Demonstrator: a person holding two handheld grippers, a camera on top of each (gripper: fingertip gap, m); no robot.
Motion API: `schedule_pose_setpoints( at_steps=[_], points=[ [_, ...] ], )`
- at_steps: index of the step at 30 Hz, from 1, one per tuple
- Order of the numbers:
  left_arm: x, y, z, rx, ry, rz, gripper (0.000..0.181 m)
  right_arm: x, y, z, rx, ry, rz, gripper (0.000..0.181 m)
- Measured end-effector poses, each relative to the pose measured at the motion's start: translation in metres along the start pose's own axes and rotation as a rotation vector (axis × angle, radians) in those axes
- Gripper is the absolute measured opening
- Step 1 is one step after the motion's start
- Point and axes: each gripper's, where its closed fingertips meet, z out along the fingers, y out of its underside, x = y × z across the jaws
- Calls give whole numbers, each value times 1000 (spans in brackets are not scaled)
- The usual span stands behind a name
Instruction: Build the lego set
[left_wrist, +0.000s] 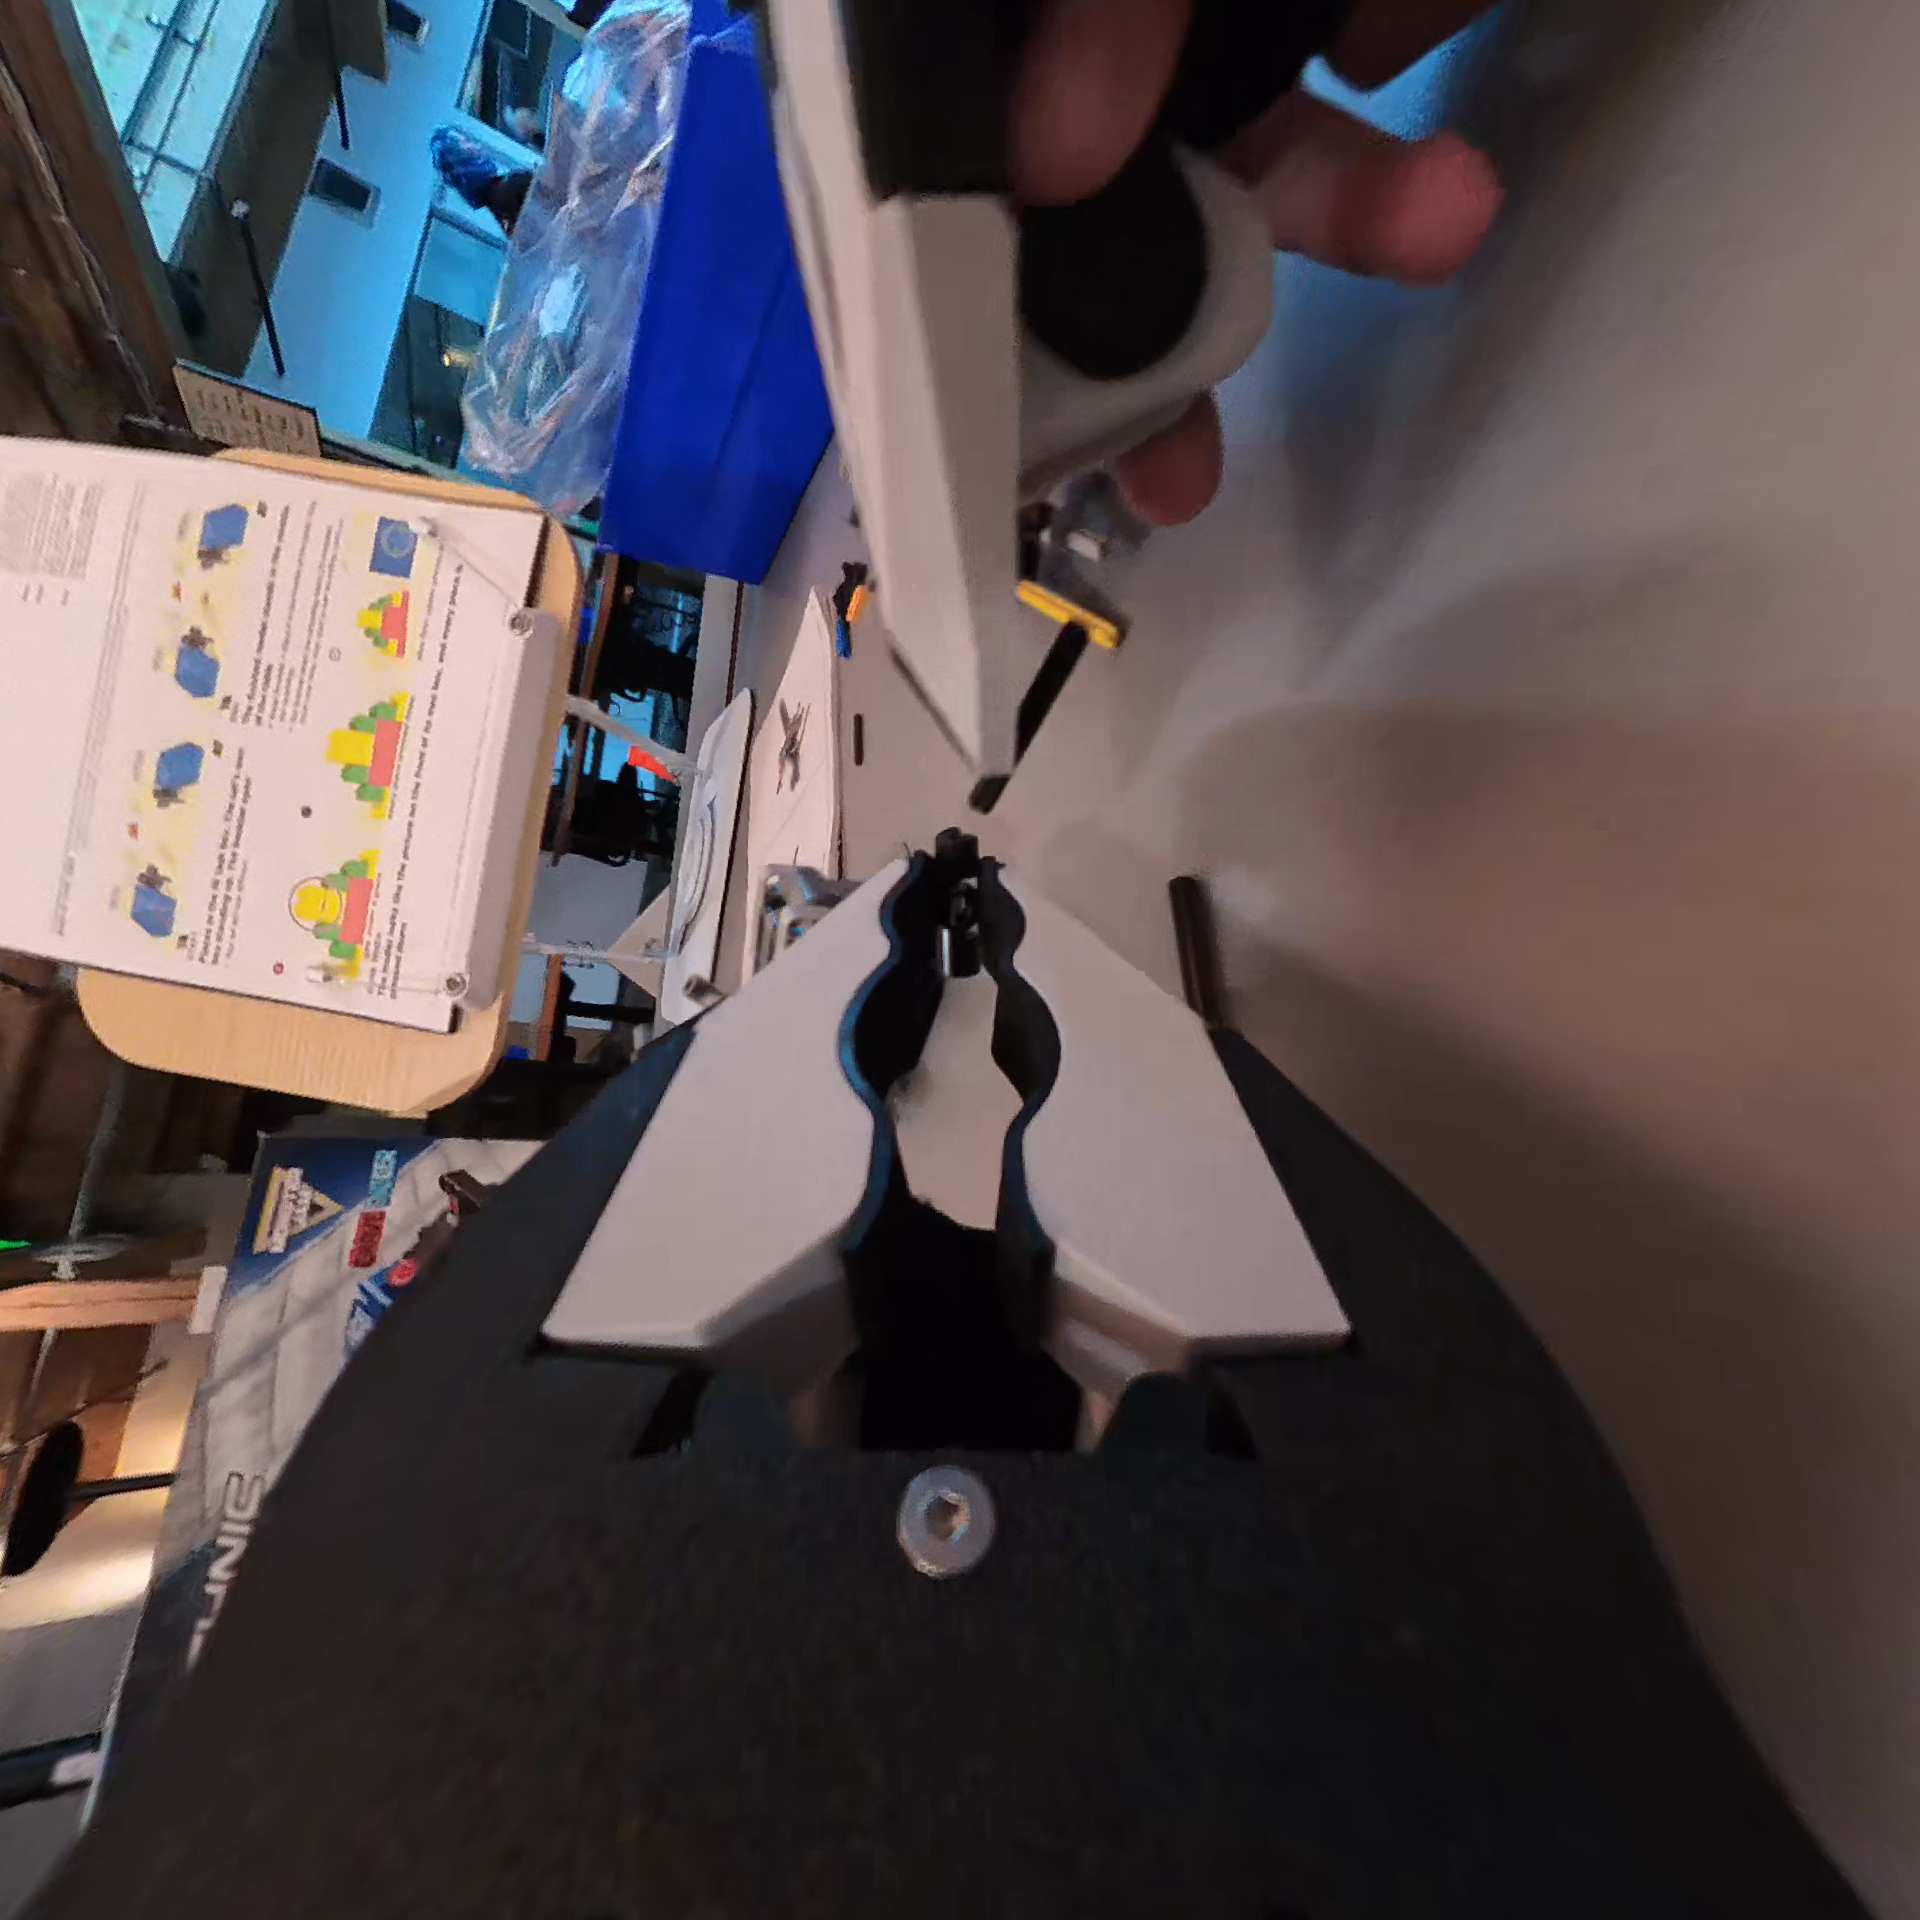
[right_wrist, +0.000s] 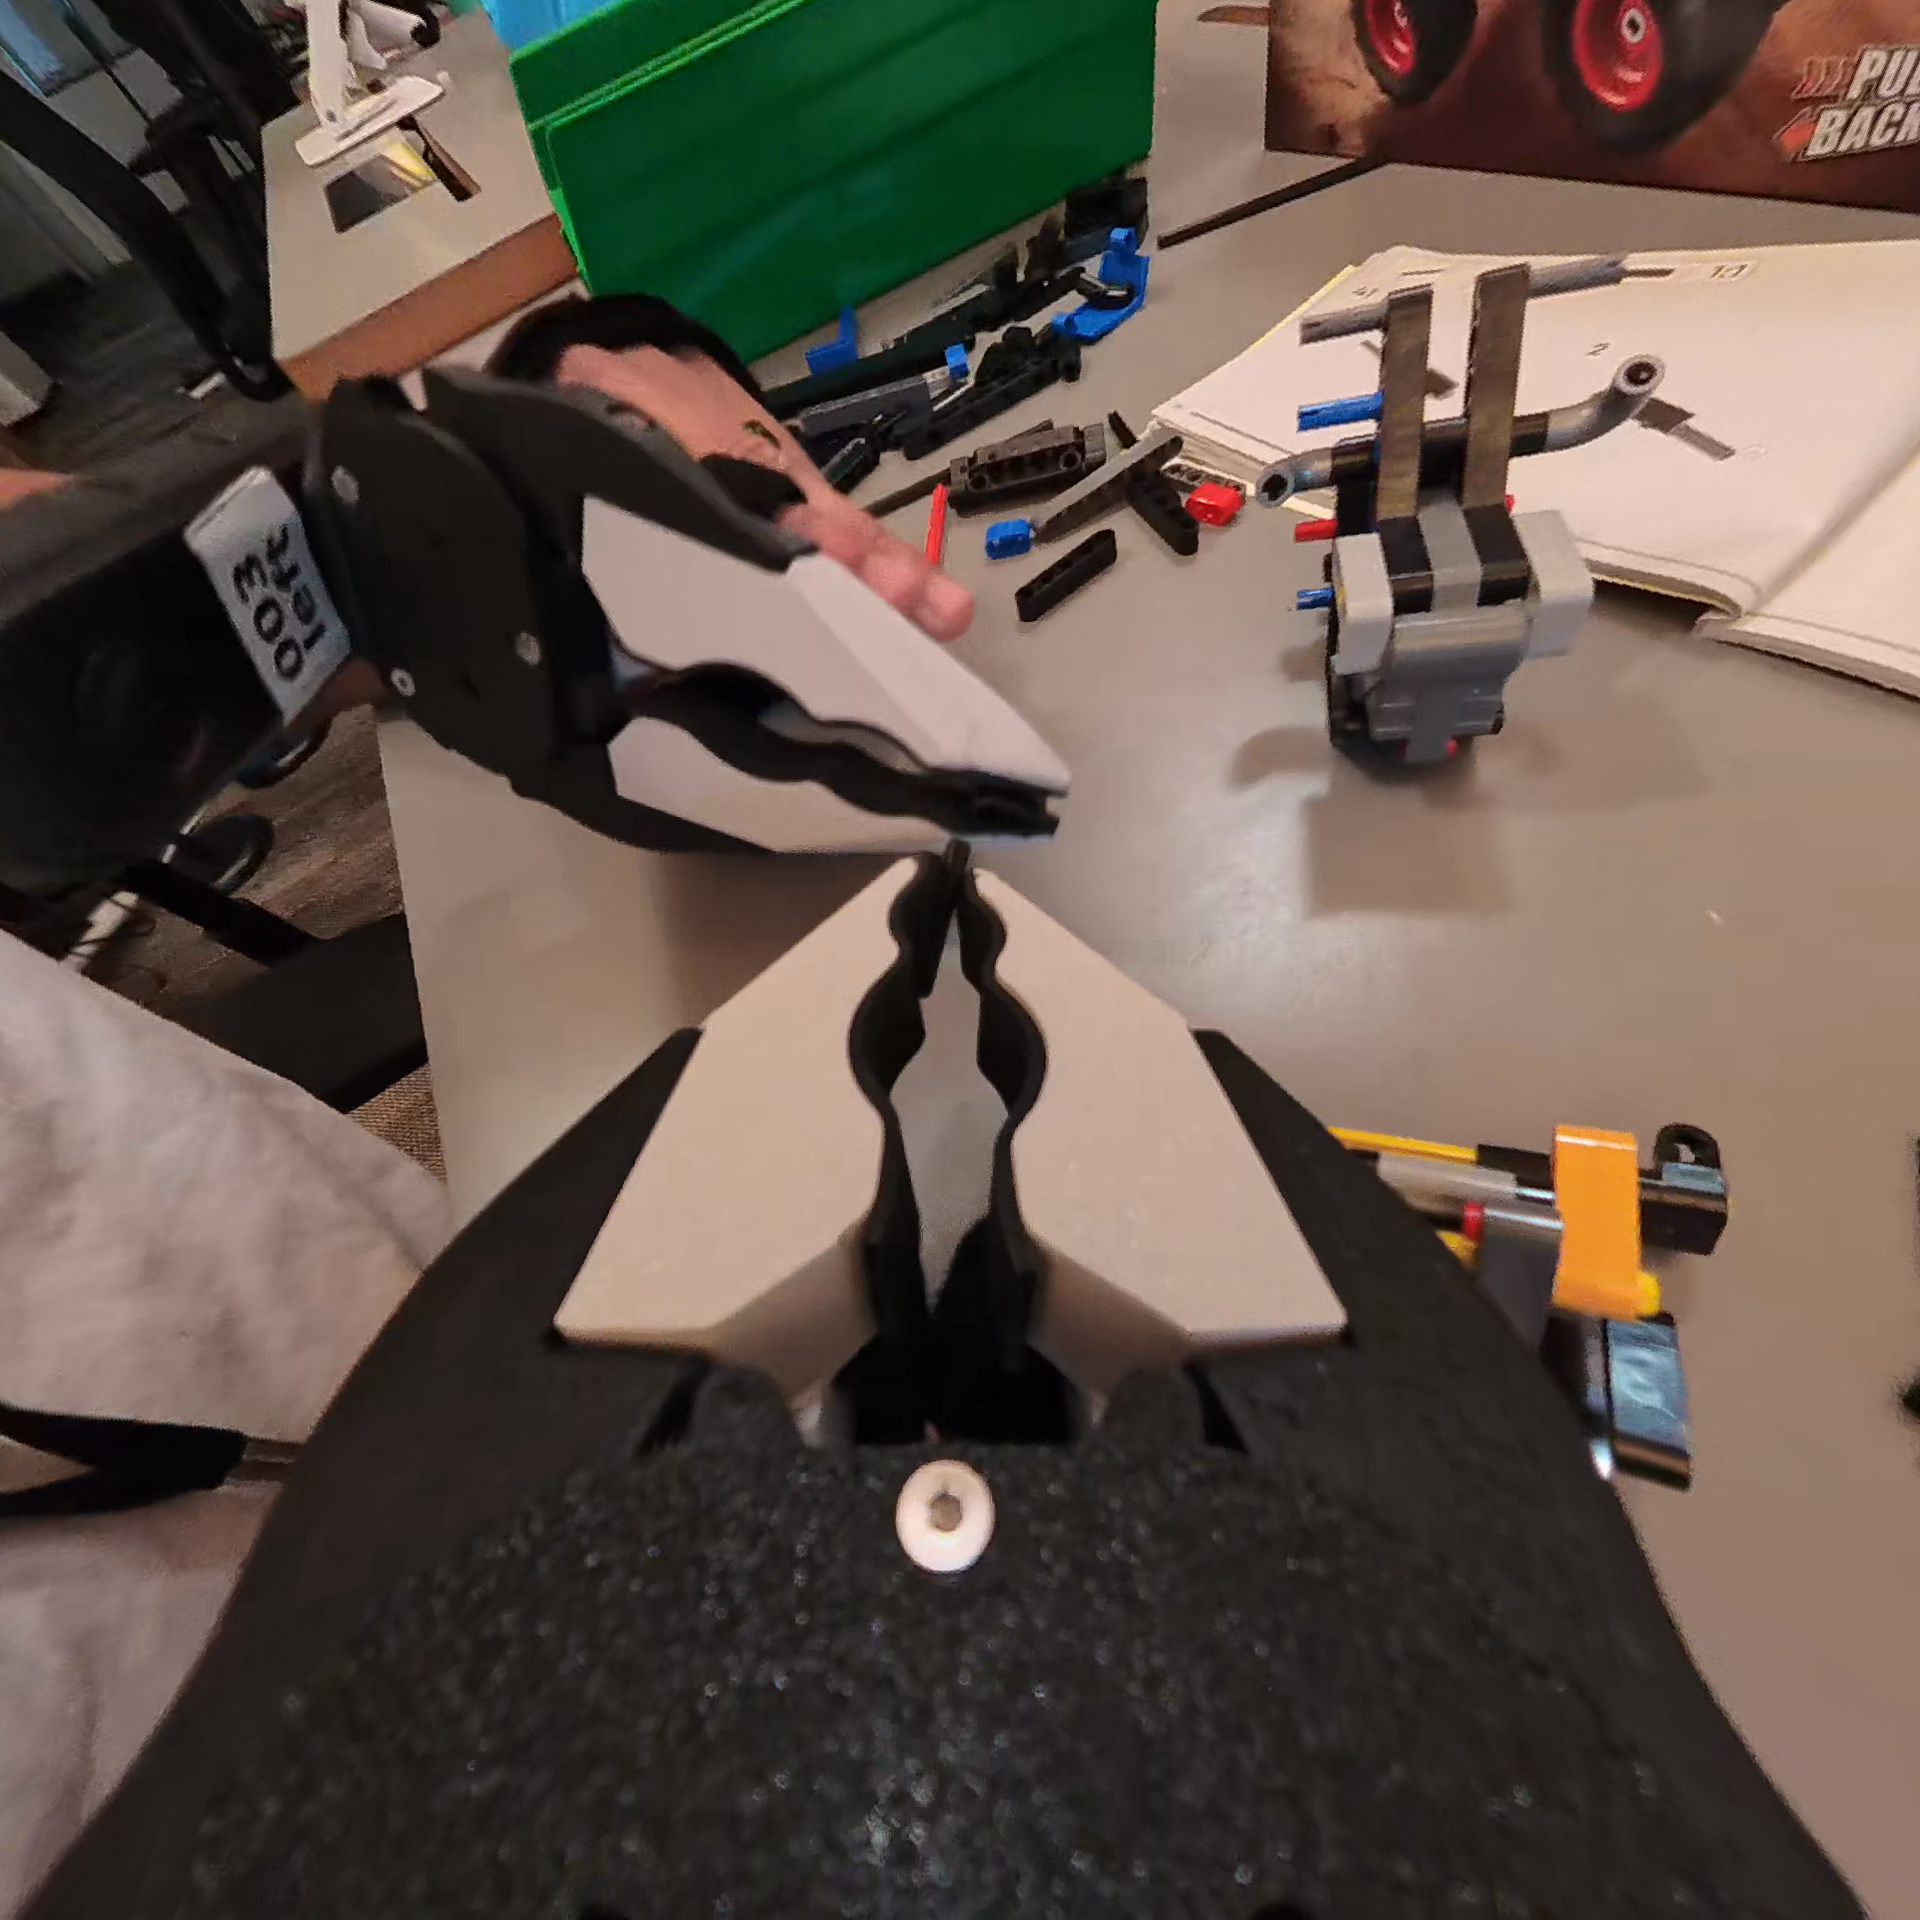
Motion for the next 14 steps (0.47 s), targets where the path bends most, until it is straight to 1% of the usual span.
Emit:
schedule_pose_setpoints(
  at_steps=[5,11,14],
  points=[
    [11,0,4,-15,-12,126,5,4,5,4,-17,-11,20,1],
    [8,-1,5,-29,-50,176,5,7,12,4,-66,-9,14,1],
    [8,0,5,-38,-72,232,5,6,12,5,-65,-18,15,1]
  ],
)
